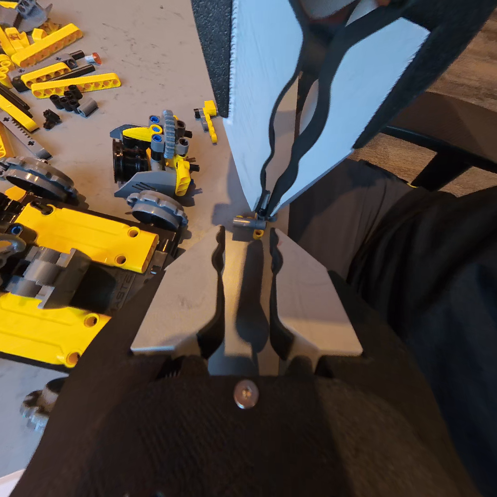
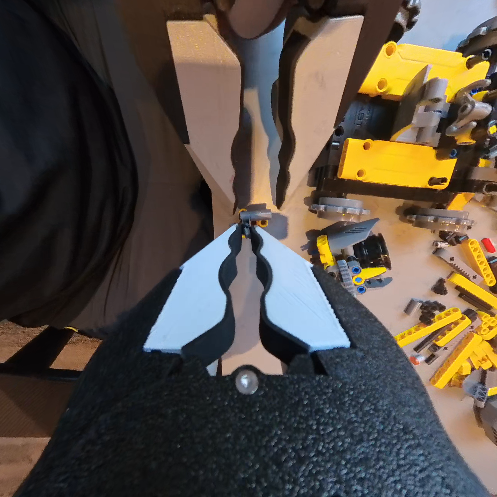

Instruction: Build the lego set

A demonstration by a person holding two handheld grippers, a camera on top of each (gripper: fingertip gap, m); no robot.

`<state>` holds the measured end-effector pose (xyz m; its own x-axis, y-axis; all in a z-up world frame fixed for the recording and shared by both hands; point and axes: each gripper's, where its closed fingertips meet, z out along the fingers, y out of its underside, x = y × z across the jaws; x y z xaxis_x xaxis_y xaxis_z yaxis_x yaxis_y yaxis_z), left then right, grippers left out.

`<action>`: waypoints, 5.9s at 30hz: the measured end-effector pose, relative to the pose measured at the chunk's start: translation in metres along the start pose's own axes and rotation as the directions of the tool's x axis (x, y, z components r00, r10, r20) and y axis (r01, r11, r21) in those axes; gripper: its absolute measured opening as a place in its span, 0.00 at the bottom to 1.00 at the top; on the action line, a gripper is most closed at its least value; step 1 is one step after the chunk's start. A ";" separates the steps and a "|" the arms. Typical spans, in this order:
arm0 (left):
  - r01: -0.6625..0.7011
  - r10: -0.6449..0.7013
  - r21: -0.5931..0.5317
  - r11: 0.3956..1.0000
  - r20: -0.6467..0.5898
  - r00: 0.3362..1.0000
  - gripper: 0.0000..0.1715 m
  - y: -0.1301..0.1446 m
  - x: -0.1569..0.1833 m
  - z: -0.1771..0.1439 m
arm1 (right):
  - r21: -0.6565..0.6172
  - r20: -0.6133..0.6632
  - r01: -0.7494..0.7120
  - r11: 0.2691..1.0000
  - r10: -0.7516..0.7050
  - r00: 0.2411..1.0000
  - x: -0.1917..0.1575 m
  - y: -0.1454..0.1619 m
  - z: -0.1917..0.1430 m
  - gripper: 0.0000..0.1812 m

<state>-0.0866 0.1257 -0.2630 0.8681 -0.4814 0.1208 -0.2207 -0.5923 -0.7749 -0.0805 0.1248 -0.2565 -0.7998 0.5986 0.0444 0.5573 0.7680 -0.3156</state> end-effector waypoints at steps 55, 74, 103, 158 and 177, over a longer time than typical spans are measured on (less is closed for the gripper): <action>-0.667 0.559 0.035 0.744 0.514 0.650 0.14 -0.020 0.005 -0.036 | 0.679 0.371 -0.504 0.533 0.343 0.863 -0.008 -0.043 -0.020 0.24; -0.610 0.483 0.097 0.787 0.519 0.705 0.14 -0.020 -0.010 -0.046 | 0.728 0.306 -0.474 0.495 0.384 0.871 0.009 -0.055 -0.020 0.24; -0.600 0.476 0.071 0.797 0.538 0.696 0.14 -0.021 -0.015 -0.042 | 0.783 0.179 -0.370 0.500 0.389 0.904 0.008 -0.039 -0.009 0.27; -0.625 0.626 -0.274 0.731 0.633 0.455 0.14 -0.011 -0.030 -0.037 | 0.762 -0.196 -0.239 0.602 0.566 0.801 0.022 -0.033 -0.006 0.12; -0.601 0.663 -0.340 0.724 0.585 0.468 0.14 -0.003 -0.022 -0.030 | 0.824 -0.156 -0.232 0.517 0.600 0.784 0.022 -0.040 -0.009 0.05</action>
<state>-0.1186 0.1189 -0.2454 0.5197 -0.2397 -0.8200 -0.8322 -0.3591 -0.4224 -0.1180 0.1092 -0.2342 -0.2578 0.9662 -0.0064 0.2898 0.0710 -0.9545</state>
